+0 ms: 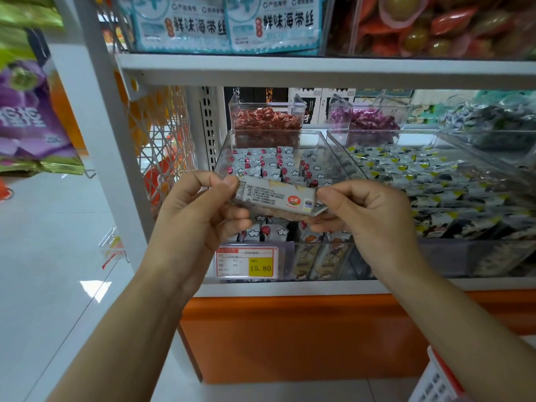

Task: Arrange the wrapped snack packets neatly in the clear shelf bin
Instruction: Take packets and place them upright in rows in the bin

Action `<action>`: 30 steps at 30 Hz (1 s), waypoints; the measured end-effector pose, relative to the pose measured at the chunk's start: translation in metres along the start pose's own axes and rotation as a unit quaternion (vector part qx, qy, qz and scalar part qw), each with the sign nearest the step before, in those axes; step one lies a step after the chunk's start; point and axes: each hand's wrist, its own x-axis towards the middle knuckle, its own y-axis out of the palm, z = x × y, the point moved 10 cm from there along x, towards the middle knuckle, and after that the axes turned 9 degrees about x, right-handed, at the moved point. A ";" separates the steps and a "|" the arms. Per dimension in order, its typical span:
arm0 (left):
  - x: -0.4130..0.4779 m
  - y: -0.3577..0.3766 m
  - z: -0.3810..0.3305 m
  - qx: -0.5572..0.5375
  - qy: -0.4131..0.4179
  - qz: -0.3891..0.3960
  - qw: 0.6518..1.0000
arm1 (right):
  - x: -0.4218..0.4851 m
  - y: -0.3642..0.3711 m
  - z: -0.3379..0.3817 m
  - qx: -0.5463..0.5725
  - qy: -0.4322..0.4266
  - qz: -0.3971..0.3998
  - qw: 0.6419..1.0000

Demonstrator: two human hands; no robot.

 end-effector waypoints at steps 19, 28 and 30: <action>-0.003 0.013 -0.005 0.101 0.015 0.043 0.994 | -0.002 0.000 0.007 0.002 -0.043 -0.018 0.999; -0.007 0.020 -0.010 0.225 0.066 0.071 0.969 | 0.001 0.003 -0.018 0.015 0.038 0.011 0.999; -0.008 0.022 -0.009 0.214 0.056 0.073 0.972 | 0.002 0.004 -0.014 0.022 0.029 0.017 0.999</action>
